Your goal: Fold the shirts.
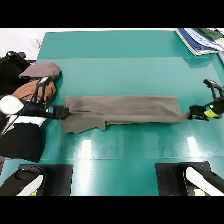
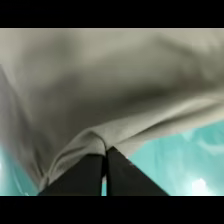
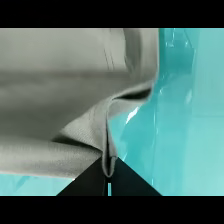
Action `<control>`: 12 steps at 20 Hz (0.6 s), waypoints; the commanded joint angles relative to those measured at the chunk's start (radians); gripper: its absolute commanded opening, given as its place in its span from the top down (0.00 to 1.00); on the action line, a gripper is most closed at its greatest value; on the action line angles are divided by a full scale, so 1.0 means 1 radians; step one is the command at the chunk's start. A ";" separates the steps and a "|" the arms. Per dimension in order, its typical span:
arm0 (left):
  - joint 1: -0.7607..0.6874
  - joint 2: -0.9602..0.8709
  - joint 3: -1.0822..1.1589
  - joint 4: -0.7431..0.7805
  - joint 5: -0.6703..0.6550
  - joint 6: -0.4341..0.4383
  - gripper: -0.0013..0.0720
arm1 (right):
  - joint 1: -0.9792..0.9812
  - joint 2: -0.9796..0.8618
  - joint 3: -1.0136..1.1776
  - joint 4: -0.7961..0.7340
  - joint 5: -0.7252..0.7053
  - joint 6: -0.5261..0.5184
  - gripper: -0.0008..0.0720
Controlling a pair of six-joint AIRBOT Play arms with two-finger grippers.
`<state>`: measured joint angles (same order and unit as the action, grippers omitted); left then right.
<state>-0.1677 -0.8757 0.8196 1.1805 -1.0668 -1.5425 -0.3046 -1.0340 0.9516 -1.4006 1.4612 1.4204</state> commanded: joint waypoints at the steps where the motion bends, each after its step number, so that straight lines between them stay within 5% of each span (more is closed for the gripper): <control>1: 0.001 -0.215 0.113 0.020 0.154 0.032 0.94 | 0.060 -0.167 0.119 -0.001 -0.029 0.020 0.97; 5: 0.001 -0.370 0.199 0.016 0.195 0.024 0.94 | 0.045 -0.308 0.210 0.153 -0.064 -0.017 0.93; 6: 0.001 -0.379 0.212 0.016 0.195 0.023 0.67 | 0.027 -0.328 0.223 0.201 -0.077 -0.032 0.72; 7: 0.001 -0.379 0.222 0.016 0.194 0.019 0.17 | 0.004 -0.336 0.229 0.239 -0.087 -0.053 0.62; 8: 0.001 -0.379 0.240 0.017 0.182 0.002 0.05 | -0.027 -0.336 0.229 0.280 -0.095 -0.093 0.56; 10: 0.001 -0.378 0.280 0.015 0.157 0.003 0.27 | -0.100 -0.336 0.225 0.303 -0.093 -0.132 0.29; 12: 0.001 -0.378 0.294 -0.028 0.150 0.006 0.56 | -0.195 -0.337 0.187 0.306 -0.081 -0.161 0.18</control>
<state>-0.1669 -1.2415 1.0786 1.1889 -0.9043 -1.5318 -0.4019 -1.3571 1.1568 -1.1500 1.3785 1.3197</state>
